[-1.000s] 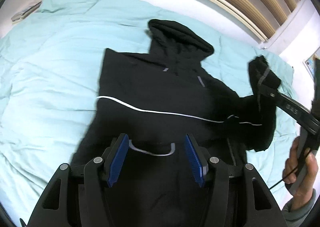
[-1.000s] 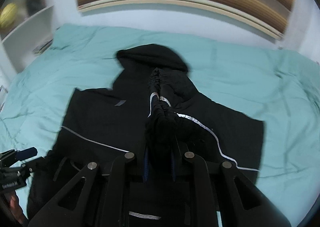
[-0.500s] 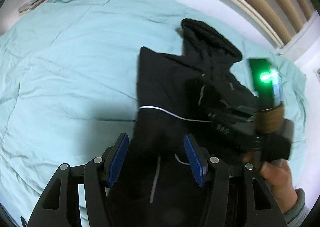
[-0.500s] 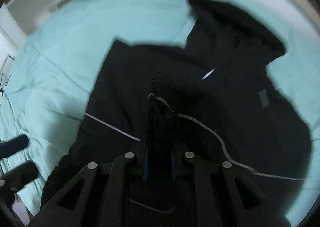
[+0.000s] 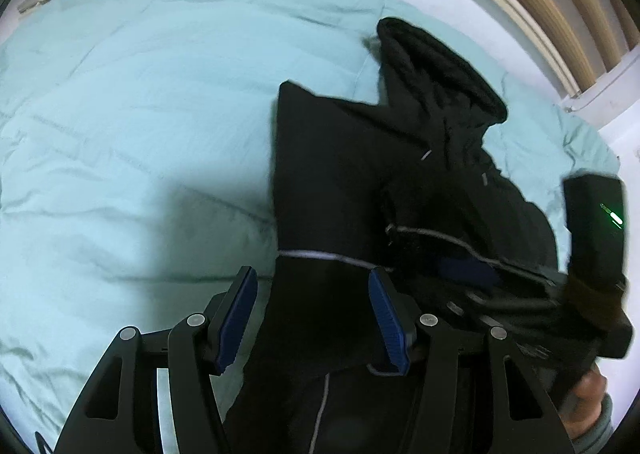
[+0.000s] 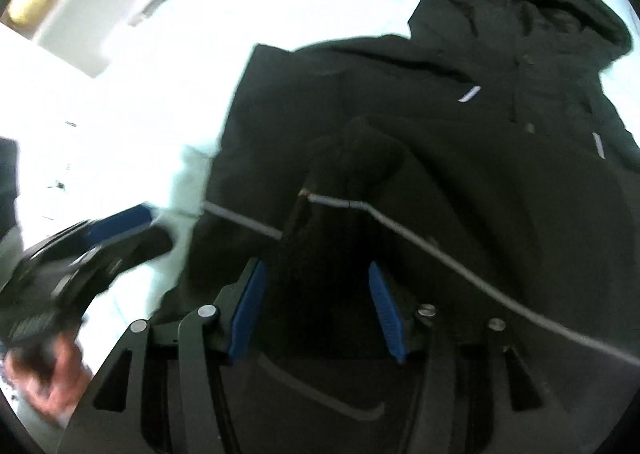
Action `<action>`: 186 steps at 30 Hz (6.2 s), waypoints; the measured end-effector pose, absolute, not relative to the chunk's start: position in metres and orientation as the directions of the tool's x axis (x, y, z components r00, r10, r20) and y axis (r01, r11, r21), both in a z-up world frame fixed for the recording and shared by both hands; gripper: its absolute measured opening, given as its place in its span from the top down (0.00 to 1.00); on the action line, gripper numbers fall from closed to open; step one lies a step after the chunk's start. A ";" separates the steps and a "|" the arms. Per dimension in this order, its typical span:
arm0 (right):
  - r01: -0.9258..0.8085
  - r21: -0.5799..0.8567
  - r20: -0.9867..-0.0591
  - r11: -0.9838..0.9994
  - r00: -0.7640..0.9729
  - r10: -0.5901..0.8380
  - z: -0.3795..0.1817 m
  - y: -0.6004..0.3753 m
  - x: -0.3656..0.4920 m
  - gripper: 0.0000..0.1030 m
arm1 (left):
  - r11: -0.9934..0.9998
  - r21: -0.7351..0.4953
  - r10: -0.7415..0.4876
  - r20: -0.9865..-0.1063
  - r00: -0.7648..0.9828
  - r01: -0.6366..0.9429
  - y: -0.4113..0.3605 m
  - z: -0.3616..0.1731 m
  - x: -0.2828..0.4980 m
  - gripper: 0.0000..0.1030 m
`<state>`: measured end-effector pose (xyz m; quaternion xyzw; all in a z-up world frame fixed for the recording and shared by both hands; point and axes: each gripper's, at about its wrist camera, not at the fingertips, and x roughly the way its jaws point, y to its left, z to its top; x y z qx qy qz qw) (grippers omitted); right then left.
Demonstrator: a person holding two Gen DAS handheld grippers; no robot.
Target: Fold large clothes
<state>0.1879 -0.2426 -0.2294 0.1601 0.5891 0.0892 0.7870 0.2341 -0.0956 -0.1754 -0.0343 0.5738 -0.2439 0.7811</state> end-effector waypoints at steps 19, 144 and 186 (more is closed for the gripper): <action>0.462 0.245 -0.936 0.852 0.341 0.085 -0.232 -0.395 0.071 0.33 | 0.778 -0.432 -0.485 -0.875 -0.002 0.457 -0.203 -0.235 0.257 0.44; 0.395 0.200 -0.819 0.897 0.570 -0.069 -0.241 -0.579 0.315 0.49 | 0.770 -0.391 -0.612 -0.676 0.410 0.504 -0.264 -0.151 0.454 0.74; 0.321 0.193 -0.869 0.927 0.495 0.009 -0.272 -0.601 0.357 0.31 | 0.777 -0.360 -0.555 -0.779 0.291 0.517 -0.305 -0.169 0.516 0.60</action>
